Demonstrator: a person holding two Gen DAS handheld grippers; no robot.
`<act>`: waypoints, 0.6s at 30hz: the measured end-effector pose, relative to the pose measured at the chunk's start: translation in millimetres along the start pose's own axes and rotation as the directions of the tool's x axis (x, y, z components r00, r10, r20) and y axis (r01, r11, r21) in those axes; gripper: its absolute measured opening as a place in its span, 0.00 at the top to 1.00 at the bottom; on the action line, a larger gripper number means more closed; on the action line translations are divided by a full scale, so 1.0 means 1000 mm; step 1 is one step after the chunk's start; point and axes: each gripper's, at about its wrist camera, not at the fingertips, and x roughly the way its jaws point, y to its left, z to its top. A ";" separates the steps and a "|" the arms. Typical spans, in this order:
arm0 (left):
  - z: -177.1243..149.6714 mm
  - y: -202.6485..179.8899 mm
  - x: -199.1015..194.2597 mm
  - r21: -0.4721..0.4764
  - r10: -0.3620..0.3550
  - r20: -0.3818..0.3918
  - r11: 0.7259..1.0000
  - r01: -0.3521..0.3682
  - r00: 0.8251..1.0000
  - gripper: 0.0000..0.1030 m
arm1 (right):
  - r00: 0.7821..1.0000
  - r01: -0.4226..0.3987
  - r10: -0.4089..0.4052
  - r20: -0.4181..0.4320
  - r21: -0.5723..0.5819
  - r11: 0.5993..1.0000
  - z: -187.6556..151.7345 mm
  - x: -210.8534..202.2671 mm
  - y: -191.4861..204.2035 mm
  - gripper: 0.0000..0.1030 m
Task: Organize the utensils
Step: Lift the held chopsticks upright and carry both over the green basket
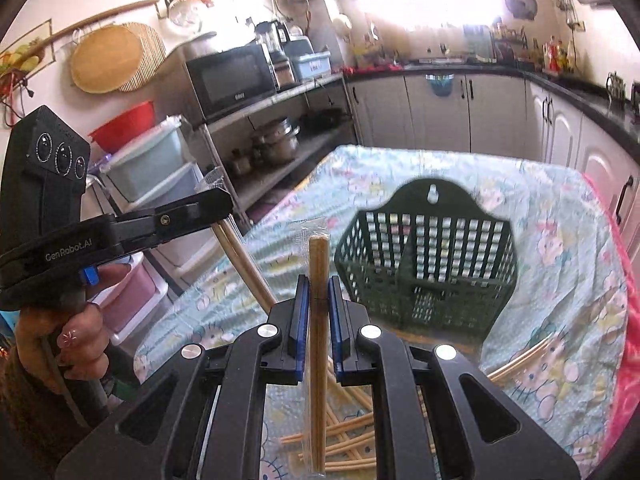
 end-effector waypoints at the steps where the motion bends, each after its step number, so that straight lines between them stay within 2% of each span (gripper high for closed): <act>1: 0.003 -0.005 -0.002 0.013 -0.001 0.007 1.000 0.000 1.000 0.98 | 1.000 0.003 -0.003 0.019 -0.006 1.000 0.003 -0.004 0.000 0.90; 11: 0.038 -0.035 -0.015 0.091 -0.008 0.080 0.996 0.001 0.997 0.98 | 0.984 0.035 -0.029 0.173 -0.033 0.999 0.044 -0.037 -0.003 0.90; 18: 0.066 -0.044 -0.024 0.121 0.014 0.145 0.992 -0.031 0.989 0.98 | 0.954 0.090 -0.077 0.291 -0.030 0.996 0.072 -0.059 -0.017 0.90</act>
